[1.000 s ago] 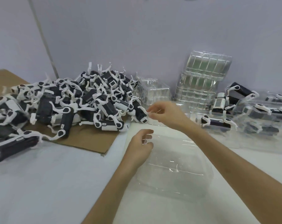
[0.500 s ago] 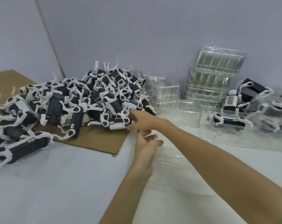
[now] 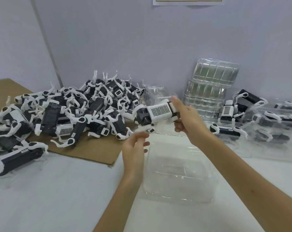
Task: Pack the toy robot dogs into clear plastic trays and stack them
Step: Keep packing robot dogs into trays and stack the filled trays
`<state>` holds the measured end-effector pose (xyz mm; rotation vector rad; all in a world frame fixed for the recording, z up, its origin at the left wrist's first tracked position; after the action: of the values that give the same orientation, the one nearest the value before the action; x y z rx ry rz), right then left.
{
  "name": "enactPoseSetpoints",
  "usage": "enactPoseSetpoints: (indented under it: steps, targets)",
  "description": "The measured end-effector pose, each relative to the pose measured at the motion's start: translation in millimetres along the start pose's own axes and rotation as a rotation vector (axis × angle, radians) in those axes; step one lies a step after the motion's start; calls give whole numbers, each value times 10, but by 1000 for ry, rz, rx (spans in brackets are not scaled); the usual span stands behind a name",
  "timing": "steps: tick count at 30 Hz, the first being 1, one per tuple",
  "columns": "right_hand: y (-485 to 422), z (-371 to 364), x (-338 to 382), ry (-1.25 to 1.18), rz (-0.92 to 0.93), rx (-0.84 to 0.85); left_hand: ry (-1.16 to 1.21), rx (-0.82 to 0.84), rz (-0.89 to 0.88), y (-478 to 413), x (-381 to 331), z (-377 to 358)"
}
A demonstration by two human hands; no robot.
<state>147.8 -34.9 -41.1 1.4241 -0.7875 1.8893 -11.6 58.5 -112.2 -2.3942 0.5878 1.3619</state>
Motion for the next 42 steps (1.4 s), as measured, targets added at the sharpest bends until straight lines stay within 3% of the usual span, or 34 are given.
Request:
enactPoseSetpoints:
  steps: [4,6,10,17,23,28,33,37,42]
  targets:
    - [431,245,-288,-249,-113,62,404,265,113,62,-104,-220]
    - [583,342,-402,-313,-152,66,494,348,162,95,-107,-289]
    - [741,475,-534,-397,-165,87,480,412,187,137,-100,-346]
    - [840,629,-343,-267,75,81,446,599,330,254,-96,-473]
    - [840,762,-278,-359,190,10,314,609,256,237,-88,-468]
    - [872,777,-214,-394,292,-10,366,531,244,201,-56,-460]
    - [893,697,-207,-374,328,-6,331,579,267,210,-51,-495]
    - [895,615,-220,-347,322,30,295,569,181,205,-78,-479]
    - [858,507,-320,-286,187,72,283,536,70,169,-109,-424]
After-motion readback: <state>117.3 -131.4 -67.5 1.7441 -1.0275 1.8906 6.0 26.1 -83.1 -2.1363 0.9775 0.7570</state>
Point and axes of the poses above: each hand's wrist, its own y-axis away from the middle knuckle, its own z-axis out of the back of the hand, x = y × z, the point moved 7 cm from there along -y, towards the middle knuckle, and after that the axes turned 13 degrees about y, right-handed, at the moved point
